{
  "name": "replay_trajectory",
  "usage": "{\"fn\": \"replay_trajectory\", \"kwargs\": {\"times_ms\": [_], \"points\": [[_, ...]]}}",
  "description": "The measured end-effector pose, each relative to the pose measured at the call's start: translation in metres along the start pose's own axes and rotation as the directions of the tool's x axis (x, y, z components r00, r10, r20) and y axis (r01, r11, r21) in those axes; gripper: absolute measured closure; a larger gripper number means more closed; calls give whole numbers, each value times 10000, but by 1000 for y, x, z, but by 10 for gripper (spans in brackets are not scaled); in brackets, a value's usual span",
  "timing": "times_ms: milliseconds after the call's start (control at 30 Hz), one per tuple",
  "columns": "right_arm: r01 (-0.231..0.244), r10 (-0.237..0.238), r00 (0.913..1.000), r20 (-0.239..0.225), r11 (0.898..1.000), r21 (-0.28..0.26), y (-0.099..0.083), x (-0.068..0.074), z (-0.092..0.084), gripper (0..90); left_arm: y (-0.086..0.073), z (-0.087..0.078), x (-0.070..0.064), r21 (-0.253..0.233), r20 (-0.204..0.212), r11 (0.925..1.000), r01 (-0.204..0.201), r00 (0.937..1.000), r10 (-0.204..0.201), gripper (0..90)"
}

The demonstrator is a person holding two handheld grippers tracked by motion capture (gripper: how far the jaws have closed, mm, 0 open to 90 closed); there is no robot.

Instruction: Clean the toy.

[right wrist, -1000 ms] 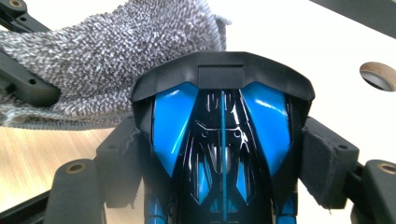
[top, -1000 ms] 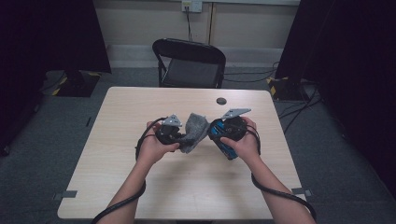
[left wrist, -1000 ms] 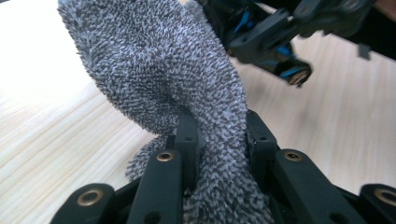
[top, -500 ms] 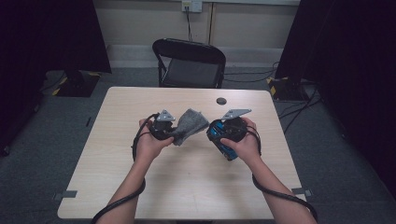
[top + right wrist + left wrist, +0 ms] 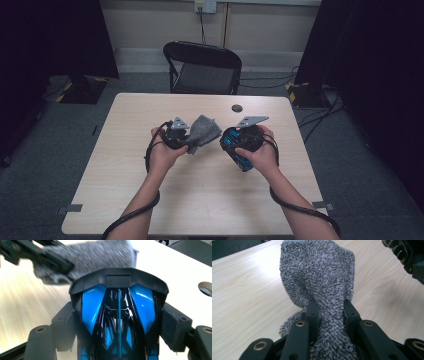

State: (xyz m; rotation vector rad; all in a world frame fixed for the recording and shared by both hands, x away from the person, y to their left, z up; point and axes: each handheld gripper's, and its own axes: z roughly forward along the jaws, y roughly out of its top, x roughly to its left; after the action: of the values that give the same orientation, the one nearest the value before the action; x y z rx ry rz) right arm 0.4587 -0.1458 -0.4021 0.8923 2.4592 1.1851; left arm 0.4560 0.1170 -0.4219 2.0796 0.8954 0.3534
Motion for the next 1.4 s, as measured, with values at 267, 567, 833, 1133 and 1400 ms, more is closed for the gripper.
{"fn": "replay_trajectory", "kwargs": {"times_ms": [267, 567, 833, 1133, 1400], "points": [[53, -53, 10000, 5, 10000, -46, 6, 6, 4, 256, 3, 10, -18, -48, 552, 9998, -194, 9983, 196, 722], [-130, 123, 9993, 351, 9997, 200, 3, 2, 12, 256, 6, 9, -33, -258, 991, 9983, -530, 9935, 553, 722], [-226, 224, 9992, 343, 9997, 61, 6, 1, 13, 256, 4, 14, -36, -179, 1376, 9988, -455, 9893, 475, 722], [-188, 191, 9988, 446, 9998, -75, 12, 4, 12, 257, 1, 21, -47, -87, 1777, 9994, -327, 9835, 337, 722], [-249, 264, 9980, 568, 9993, -275, 18, 5, 12, 256, -2, 32, -62, 146, 2218, 9982, -576, 9736, 529, 722]]}}
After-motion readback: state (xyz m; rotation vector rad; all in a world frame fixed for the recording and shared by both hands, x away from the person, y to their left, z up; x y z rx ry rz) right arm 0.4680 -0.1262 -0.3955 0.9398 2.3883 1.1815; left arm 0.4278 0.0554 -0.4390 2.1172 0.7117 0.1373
